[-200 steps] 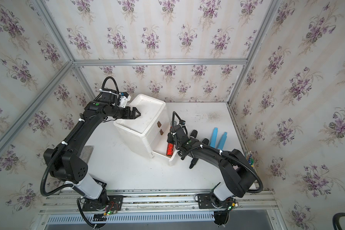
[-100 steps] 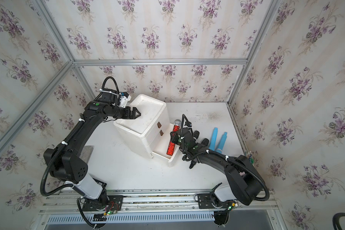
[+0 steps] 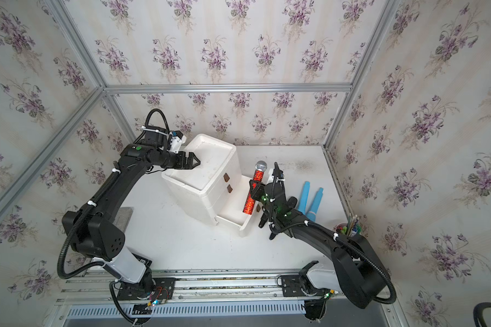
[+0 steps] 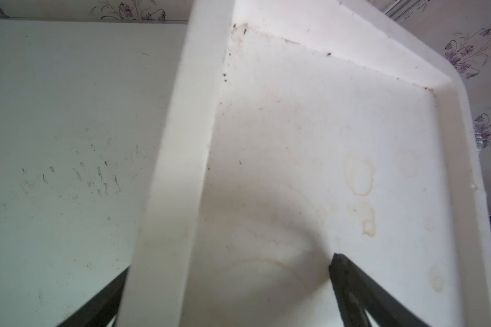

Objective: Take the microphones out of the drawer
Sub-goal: Place the microphone at the center of the board.

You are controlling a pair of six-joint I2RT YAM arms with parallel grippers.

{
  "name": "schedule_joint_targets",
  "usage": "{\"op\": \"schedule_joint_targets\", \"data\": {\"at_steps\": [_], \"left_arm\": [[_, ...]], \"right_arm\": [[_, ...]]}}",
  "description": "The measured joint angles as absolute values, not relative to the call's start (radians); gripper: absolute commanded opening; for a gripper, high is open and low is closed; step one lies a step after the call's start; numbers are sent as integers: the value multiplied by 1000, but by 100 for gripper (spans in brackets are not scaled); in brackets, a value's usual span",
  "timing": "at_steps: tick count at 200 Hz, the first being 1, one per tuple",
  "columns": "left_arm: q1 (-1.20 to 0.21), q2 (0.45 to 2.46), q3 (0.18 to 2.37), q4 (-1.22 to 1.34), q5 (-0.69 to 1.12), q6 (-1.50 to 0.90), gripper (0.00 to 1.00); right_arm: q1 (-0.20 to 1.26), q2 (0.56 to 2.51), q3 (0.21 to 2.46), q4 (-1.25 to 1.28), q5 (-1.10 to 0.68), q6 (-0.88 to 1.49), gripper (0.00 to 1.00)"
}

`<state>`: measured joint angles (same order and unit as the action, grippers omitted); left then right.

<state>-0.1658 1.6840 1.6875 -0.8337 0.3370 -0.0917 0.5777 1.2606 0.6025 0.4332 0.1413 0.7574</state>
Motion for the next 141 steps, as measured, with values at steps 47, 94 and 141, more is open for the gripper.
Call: {"op": "schedule_joint_targets", "data": {"at_steps": [47,94,141], "left_arm": [[-166,1686,1687,-828,330,-91,99],[-166,1686,1687,-823,326,-89,99],[-166,1686,1688,-823,327,-89,99]], "right_arm": [[514,1148,545,398,134,743,0],[450,1058,522,292,93,740,0],[419,1074,488,188,29,741,0]]}}
